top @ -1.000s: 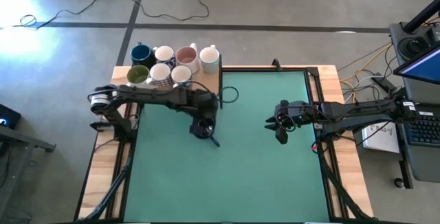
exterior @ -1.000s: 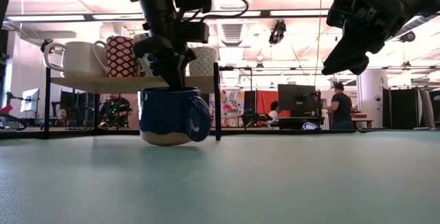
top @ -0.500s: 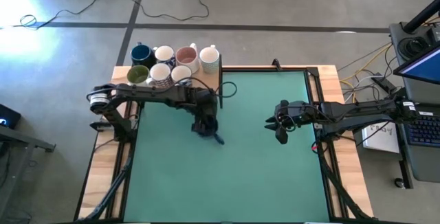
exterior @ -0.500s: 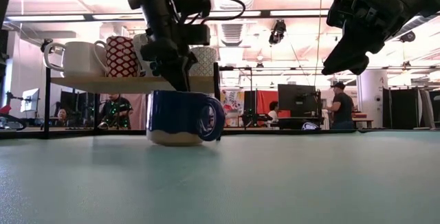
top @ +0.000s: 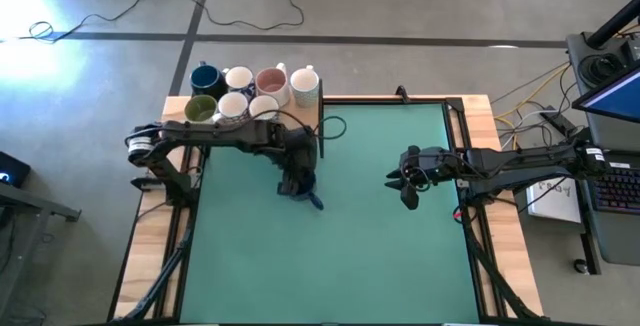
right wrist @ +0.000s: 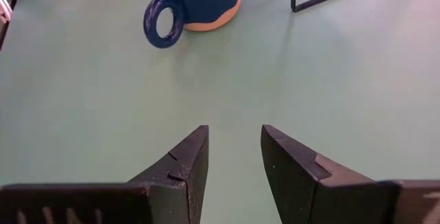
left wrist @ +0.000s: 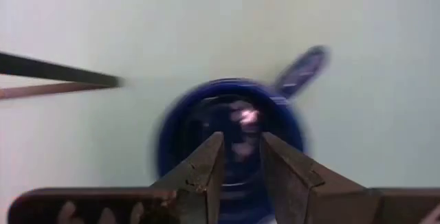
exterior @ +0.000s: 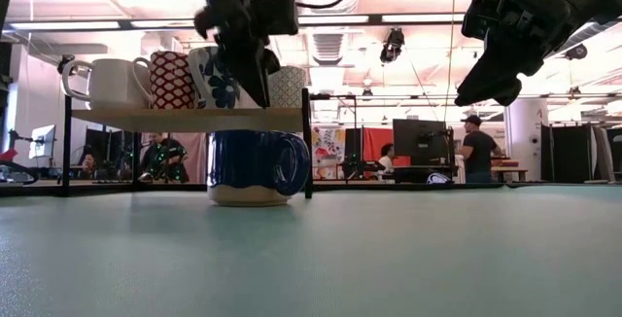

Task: Place coffee mugs
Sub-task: Put the blue mug on the shelf

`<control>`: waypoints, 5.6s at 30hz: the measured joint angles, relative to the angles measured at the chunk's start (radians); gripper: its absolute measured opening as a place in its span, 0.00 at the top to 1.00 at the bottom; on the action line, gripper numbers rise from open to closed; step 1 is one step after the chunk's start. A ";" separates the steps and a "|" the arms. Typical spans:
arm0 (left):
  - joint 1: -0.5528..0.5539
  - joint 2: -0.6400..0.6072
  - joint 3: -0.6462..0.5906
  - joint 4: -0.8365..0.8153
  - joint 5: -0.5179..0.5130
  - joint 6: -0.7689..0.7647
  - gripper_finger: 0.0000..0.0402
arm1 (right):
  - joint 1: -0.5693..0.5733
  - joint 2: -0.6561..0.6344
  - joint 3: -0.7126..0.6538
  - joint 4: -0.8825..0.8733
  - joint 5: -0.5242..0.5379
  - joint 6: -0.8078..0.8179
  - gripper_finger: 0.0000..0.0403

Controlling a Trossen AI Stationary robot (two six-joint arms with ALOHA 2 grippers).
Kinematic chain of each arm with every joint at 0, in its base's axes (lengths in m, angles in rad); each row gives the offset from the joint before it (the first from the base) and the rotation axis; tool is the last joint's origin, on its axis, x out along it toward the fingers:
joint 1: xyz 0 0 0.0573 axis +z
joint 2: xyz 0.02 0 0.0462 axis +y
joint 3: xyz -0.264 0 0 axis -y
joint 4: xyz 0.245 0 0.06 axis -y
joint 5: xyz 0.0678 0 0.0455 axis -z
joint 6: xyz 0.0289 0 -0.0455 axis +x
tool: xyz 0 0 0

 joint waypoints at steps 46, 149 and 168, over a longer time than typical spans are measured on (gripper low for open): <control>-0.156 0.127 -0.069 0.027 -0.064 -0.073 0.81 | 0.000 0.000 0.000 0.000 0.000 0.000 0.69; 0.151 0.109 0.524 -0.504 -0.114 0.314 0.97 | 0.000 0.000 0.000 0.000 0.000 0.000 0.69; 0.226 0.121 0.520 -0.473 -0.091 0.390 0.97 | 0.000 0.000 0.000 0.000 0.000 0.000 0.69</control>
